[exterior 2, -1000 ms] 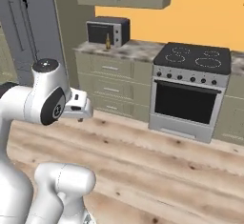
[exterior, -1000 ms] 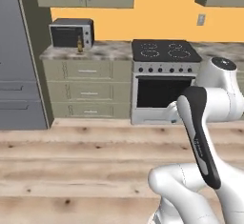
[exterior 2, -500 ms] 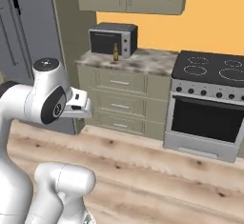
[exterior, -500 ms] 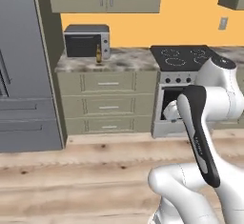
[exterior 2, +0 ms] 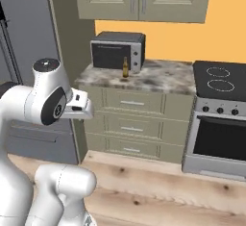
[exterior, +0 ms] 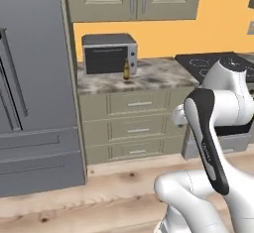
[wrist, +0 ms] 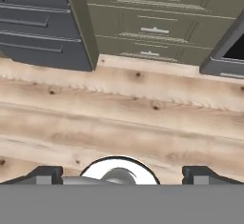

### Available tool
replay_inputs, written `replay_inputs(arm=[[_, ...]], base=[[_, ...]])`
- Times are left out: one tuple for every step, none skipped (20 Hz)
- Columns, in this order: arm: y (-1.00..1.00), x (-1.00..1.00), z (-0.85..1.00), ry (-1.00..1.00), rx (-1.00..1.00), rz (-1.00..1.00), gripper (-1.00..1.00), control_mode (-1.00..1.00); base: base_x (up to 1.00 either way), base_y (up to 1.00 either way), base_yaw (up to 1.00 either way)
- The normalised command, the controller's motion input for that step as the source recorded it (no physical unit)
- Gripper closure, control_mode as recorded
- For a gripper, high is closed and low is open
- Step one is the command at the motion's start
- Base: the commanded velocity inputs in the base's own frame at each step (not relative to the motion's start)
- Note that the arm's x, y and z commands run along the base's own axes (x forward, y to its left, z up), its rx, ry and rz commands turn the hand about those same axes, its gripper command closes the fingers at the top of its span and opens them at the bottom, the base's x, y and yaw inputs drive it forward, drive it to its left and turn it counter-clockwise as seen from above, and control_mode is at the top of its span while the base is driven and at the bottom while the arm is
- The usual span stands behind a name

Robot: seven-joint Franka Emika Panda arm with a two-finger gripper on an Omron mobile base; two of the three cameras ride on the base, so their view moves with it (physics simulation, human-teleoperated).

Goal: Move the drinks to the dining counter.

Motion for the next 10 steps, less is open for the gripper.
replay_inputs(arm=[[0.00,0.00,0.00,0.00,0.00,0.00,-1.00,1.00],[0.00,0.00,0.00,0.00,0.00,0.00,-1.00,1.00],[0.00,0.00,0.00,0.00,0.00,0.00,-1.00,1.00],[0.00,0.00,0.00,0.00,0.00,0.00,-1.00,1.00],[0.00,0.00,0.00,0.00,0.00,0.00,-1.00,1.00],[0.00,0.00,0.00,0.00,0.00,0.00,-1.00,1.00],[0.00,0.00,0.00,0.00,0.00,0.00,-1.00,1.00],[0.00,0.00,0.00,0.00,0.00,0.00,-1.00,1.00],[0.00,0.00,0.00,0.00,0.00,0.00,-1.00,1.00],[0.00,0.00,0.00,0.00,0.00,0.00,-1.00,1.00]], base=[[1.00,1.00,-0.26],[1.00,1.00,-0.26],[1.00,1.00,-0.25],[1.00,0.94,-0.20],[1.00,0.76,-0.13],[1.00,0.41,-0.09],[1.00,0.15,-0.11],[1.00,0.08,-0.12],[1.00,0.00,-0.12],[1.00,0.00,-0.11]])
